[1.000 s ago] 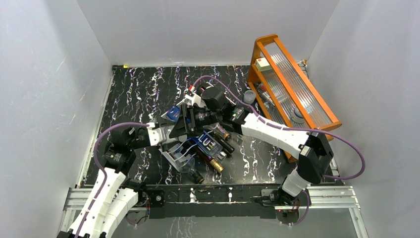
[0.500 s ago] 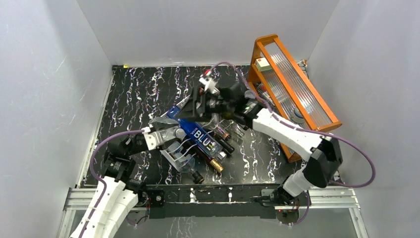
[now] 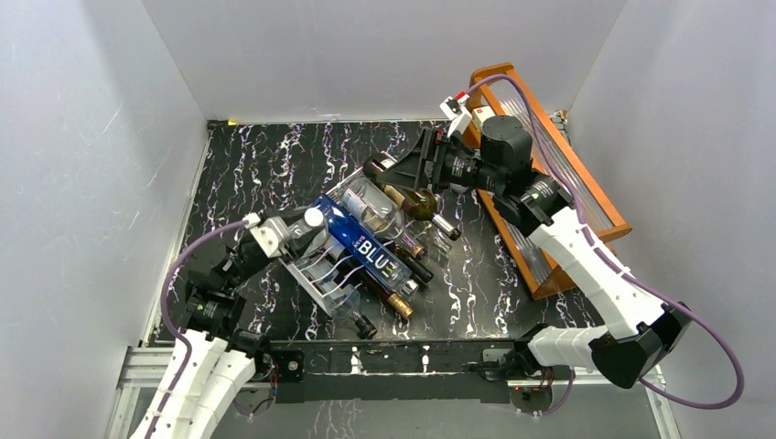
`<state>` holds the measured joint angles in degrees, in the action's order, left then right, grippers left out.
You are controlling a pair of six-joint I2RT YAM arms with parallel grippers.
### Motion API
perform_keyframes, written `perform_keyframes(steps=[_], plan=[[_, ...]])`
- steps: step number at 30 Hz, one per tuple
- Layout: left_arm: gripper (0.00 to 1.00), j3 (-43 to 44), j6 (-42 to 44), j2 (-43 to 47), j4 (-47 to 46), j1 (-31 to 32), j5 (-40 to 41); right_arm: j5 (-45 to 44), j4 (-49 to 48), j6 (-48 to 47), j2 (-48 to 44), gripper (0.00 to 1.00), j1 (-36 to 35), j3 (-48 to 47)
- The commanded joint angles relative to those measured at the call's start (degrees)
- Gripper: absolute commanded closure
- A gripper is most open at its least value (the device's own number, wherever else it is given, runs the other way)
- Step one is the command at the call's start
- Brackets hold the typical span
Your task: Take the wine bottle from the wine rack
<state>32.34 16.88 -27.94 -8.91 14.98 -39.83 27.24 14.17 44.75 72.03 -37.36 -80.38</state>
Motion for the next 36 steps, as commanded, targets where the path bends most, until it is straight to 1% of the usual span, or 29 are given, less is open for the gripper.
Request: perform_keyframes(steps=[1,3,4,5,6,10,13,19,22,26,29,36], plan=[[0.91,6.22,-5.75,-2.33,0.50,-0.32,13.19,-2.11,6.07,-5.99,-2.37,0.02,0.61,-1.98],[0.93,8.21,-6.76,-3.70,1.73,-0.36,14.65,-3.00,7.98,-7.18,-3.21,0.02,0.60,-2.05],[0.95,9.33,-7.49,-4.42,2.26,-0.32,15.62,-3.41,8.70,-7.65,-3.70,0.02,0.70,-2.06],[1.00,10.50,-8.53,-5.27,3.14,-0.33,17.06,-3.87,9.23,-7.99,-4.41,0.02,0.68,-2.06],[1.00,11.70,-9.73,-6.02,4.32,-0.37,18.50,-4.25,9.48,-8.36,-4.85,0.02,0.64,-1.82],[1.00,16.06,-12.51,-8.57,8.13,-0.36,20.90,-6.57,10.42,-9.68,-6.44,0.02,0.66,-0.92],[1.00,20.04,-14.42,-10.39,11.80,-0.33,21.78,-6.67,10.45,-10.63,-6.50,0.02,0.63,-0.68],[1.00,28.46,-15.94,-15.48,23.48,-0.31,22.42,-5.79,12.91,-15.11,-3.57,0.02,0.67,-2.64],[1.00,32.40,-16.44,-16.70,27.24,-0.31,25.30,-6.13,14.69,-17.28,-2.31,0.02,0.70,-3.67],[1.00,36.54,-18.05,-17.55,28.95,-0.31,28.68,-6.60,14.96,-18.65,-1.60,0.02,0.80,-3.68],[1.00,39.29,-21.19,-18.62,30.18,-0.34,31.25,-6.60,15.01,-19.31,-1.07,0.02,0.89,-3.74],[1.00,45.85,-25.04,-21.71,33.37,-0.34,31.66,-5.79,17.22,-21.86,-0.36,0.02,1.42,-5.55]])
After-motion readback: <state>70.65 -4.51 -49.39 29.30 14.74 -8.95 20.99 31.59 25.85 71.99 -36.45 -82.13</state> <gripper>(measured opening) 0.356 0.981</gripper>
